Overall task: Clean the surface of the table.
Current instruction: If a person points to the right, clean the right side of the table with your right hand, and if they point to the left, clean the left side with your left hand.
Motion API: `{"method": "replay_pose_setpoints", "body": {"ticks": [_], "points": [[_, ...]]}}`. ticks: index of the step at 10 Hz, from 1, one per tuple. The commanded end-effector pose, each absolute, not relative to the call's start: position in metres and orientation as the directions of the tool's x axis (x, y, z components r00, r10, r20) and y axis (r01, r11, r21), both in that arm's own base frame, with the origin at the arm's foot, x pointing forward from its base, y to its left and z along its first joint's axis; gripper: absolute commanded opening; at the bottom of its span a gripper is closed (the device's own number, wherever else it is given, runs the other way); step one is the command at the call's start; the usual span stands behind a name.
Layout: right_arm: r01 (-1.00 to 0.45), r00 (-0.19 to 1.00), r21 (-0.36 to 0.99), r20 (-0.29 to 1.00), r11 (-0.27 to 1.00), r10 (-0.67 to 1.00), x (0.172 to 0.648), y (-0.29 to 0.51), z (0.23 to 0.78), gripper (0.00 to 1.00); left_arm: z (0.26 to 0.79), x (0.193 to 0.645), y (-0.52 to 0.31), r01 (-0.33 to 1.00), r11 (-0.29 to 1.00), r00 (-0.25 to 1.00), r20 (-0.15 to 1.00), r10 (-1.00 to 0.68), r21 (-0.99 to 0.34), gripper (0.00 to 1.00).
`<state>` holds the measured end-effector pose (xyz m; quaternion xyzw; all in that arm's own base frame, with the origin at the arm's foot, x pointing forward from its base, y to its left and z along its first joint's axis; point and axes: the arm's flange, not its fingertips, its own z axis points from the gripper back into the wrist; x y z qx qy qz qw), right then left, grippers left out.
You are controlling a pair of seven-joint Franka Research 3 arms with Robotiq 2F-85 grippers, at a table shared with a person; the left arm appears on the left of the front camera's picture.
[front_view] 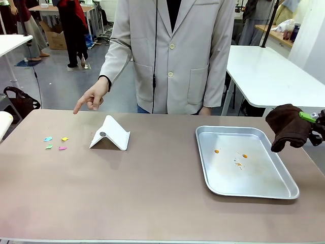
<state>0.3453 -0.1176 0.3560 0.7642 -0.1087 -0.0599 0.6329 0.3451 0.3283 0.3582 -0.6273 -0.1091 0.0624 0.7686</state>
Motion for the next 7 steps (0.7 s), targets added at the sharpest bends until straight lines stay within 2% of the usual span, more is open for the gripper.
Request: {"method": "replay_pose_setpoints", "body": {"ticks": [1, 4, 7], "points": [[-0.101, 0.972, 0.977, 0.057, -0.185, -0.23, 0.344, -0.117, 0.361, 0.0, 0.358, 0.345, 0.328, 0.041, 0.205, 0.968, 0.089, 0.233, -0.978, 0.22], [-0.101, 0.972, 0.977, 0.057, -0.185, -0.23, 0.344, -0.117, 0.361, 0.0, 0.355, 0.355, 0.325, -0.04, 0.319, 0.942, 0.071, 0.329, -0.947, 0.22], [-0.101, 0.972, 0.977, 0.057, -0.185, -0.23, 0.344, -0.117, 0.361, 0.0, 0.347, 0.379, 0.317, -0.183, 0.373, 0.907, -0.009, 0.422, -0.91, 0.22]]}}
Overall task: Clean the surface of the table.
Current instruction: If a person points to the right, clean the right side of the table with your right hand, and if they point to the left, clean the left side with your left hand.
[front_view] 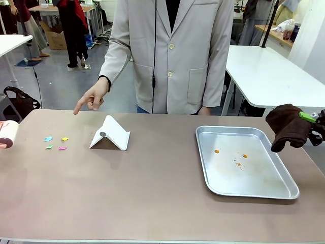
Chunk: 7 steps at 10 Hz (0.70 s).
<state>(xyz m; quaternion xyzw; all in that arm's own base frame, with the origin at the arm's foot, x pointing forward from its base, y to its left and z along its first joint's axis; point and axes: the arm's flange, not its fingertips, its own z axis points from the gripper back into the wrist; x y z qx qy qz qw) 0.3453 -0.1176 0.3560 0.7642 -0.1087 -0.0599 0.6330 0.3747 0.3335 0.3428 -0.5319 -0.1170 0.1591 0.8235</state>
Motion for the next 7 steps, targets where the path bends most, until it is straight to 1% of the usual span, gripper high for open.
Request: {"method": "replay_pose_setpoints", "body": {"ticks": [1, 2, 4, 7], "points": [[-0.101, 0.972, 0.977, 0.057, -0.185, -0.23, 0.344, -0.117, 0.361, 0.0, 0.344, 0.389, 0.314, -0.212, 0.377, 0.903, -0.033, 0.427, -0.902, 0.22], [-0.101, 0.972, 0.977, 0.057, -0.185, -0.23, 0.344, -0.117, 0.361, 0.0, 0.34, 0.401, 0.311, -0.251, 0.39, 0.886, -0.047, 0.462, -0.886, 0.22], [-0.101, 0.972, 0.977, 0.057, -0.185, -0.23, 0.344, -0.117, 0.361, 0.0, 0.336, 0.417, 0.306, -0.276, 0.4, 0.884, -0.067, 0.463, -0.874, 0.22], [-0.101, 0.972, 0.977, 0.057, -0.185, -0.23, 0.344, -0.117, 0.361, 0.0, 0.33, 0.428, 0.305, -0.316, 0.398, 0.873, -0.1, 0.477, -0.861, 0.22]]}}
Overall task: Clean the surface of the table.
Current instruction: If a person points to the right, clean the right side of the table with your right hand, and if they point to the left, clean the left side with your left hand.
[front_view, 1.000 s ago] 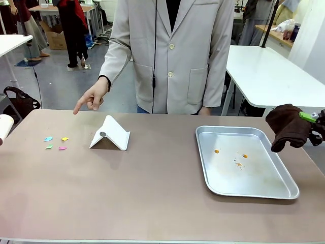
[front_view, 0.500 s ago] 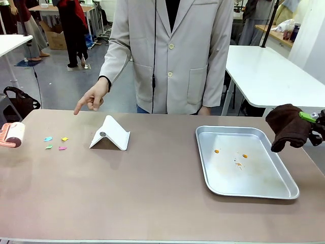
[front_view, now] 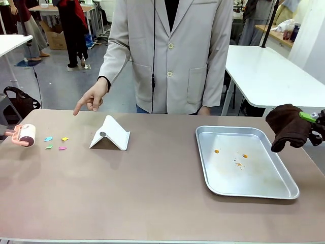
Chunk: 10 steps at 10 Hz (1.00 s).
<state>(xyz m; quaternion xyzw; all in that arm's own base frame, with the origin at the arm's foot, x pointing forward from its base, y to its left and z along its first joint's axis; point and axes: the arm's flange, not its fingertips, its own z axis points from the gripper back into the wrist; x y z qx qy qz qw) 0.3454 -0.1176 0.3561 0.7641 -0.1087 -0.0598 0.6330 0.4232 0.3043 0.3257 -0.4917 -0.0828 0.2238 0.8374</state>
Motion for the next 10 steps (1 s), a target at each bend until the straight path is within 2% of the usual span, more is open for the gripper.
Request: {"method": "replay_pose_setpoints", "body": {"ticks": [1, 3, 7, 10], "points": [[-0.101, 0.972, 0.977, 0.057, -0.185, -0.23, 0.344, -0.117, 0.361, 0.0, 0.328, 0.431, 0.305, -0.328, 0.4, 0.87, -0.108, 0.482, -0.856, 0.22], [-0.101, 0.972, 0.977, 0.057, -0.185, -0.23, 0.344, -0.117, 0.361, 0.0, 0.322, 0.439, 0.3, -0.323, 0.442, 0.871, -0.08, 0.484, -0.837, 0.22], [-0.101, 0.972, 0.977, 0.057, -0.185, -0.23, 0.344, -0.117, 0.361, 0.0, 0.313, 0.448, 0.297, -0.349, 0.496, 0.906, -0.152, 0.394, -0.795, 0.22], [-0.101, 0.972, 0.977, 0.057, -0.185, -0.23, 0.344, -0.117, 0.361, 0.0, 0.306, 0.452, 0.288, -0.33, 0.567, 0.92, -0.121, 0.374, -0.755, 0.22]]}}
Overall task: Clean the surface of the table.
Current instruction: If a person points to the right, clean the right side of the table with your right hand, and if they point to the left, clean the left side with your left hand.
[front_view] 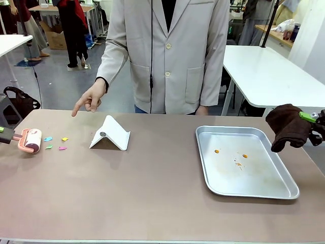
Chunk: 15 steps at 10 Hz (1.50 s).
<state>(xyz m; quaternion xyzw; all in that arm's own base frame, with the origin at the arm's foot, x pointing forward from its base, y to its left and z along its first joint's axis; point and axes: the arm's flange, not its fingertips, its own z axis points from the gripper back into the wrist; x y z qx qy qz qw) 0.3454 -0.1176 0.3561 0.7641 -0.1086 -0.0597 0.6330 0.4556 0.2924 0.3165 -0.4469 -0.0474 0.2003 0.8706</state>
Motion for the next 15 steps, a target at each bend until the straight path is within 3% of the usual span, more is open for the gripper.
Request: {"method": "replay_pose_setpoints", "body": {"ticks": [1, 8, 15], "points": [[-0.101, 0.972, 0.977, 0.057, -0.185, -0.23, 0.344, -0.117, 0.361, 0.0, 0.301, 0.454, 0.286, -0.341, 0.584, 0.92, -0.134, 0.369, -0.736, 0.22], [-0.101, 0.972, 0.977, 0.057, -0.185, -0.23, 0.344, -0.117, 0.361, 0.0, 0.282, 0.455, 0.247, -0.298, 0.665, 0.949, -0.138, 0.283, -0.685, 0.22], [-0.101, 0.972, 0.977, 0.057, -0.185, -0.23, 0.344, -0.117, 0.361, 0.0, 0.276, 0.486, 0.192, -0.209, 0.68, 0.978, -0.154, 0.141, -0.703, 0.22]]}}
